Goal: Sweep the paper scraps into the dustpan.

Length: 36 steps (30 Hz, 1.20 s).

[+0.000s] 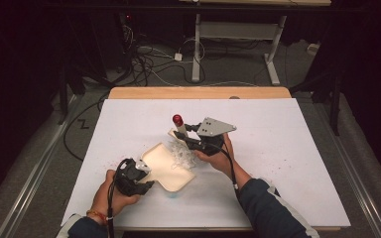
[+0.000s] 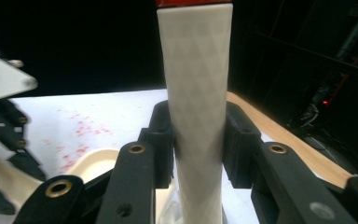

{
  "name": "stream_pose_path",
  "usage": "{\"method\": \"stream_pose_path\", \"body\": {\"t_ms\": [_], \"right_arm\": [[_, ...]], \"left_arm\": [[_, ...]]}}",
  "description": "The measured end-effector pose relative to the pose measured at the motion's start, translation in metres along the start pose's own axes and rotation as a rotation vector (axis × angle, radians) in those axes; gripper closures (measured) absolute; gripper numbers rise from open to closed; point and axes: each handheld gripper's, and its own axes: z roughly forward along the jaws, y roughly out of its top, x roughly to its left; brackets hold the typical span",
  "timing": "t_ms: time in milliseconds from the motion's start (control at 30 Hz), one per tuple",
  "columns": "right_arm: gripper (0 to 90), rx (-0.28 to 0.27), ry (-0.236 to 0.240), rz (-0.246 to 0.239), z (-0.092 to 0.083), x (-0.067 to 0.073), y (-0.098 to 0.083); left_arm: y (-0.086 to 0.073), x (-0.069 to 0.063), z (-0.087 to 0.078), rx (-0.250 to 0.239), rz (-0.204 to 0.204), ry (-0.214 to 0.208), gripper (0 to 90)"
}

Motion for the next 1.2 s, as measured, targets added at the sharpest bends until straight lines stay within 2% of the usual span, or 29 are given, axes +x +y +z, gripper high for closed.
{"method": "stream_pose_path", "body": {"t_ms": [33,100,333,633,667,867,1067,1200], "right_arm": [[69.0,-0.001,0.023,-0.008,0.001,0.006,0.001],[69.0,0.004,0.040,-0.016,0.001,0.014,0.003],[69.5,0.008,0.073,-0.037,0.003,0.032,0.011],[70.3,-0.026,0.078,-0.012,-0.006,0.033,0.026],[70.3,-0.020,0.052,-0.026,-0.009,0.032,0.029],[70.3,-0.027,0.018,-0.027,-0.017,0.027,0.032],[70.3,-0.039,-0.050,-0.005,-0.034,0.014,0.034],[70.3,-0.022,-0.104,-0.021,-0.038,0.004,0.033]], "left_arm": [[0.002,-0.001,0.002,0.000,0.000,0.000,63.4],[0.003,-0.001,0.003,0.001,0.002,-0.002,63.4],[0.013,-0.007,0.011,0.012,0.012,0.001,63.2],[0.012,-0.007,0.013,0.008,0.011,-0.003,63.2],[0.012,-0.007,0.013,0.006,0.010,-0.005,63.2],[0.009,-0.005,0.013,-0.001,0.006,-0.010,63.3],[0.008,-0.005,0.012,-0.001,0.004,-0.010,63.3],[0.009,-0.005,0.012,0.001,0.003,-0.009,63.3]]}}
